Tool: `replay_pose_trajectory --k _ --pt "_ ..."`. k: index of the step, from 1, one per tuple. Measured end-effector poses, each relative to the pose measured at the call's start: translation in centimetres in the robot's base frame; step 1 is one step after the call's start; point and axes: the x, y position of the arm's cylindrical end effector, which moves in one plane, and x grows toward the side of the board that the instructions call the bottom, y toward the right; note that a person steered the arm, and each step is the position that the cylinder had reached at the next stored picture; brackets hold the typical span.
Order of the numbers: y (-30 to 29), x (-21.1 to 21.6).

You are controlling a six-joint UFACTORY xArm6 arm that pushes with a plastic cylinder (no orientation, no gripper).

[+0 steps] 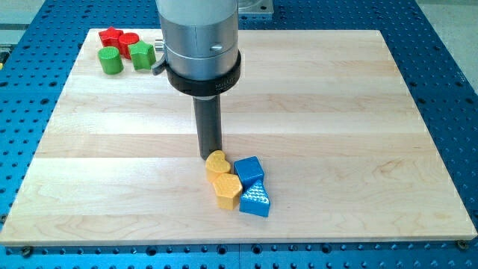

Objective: Push the green circle into the green star

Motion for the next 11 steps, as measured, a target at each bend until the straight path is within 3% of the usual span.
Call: replay_pose_trajectory --k 2,3,4,5,8,10,11 --pt "-0.1 0.0" --pt "-4.0 -1.3" --pt "-14.5 -4.7" --pt "-19.9 -8.0" --pt "-20.5 -17.6" --pt "-25.0 -20.5" --pt "-21.3 -20.4"
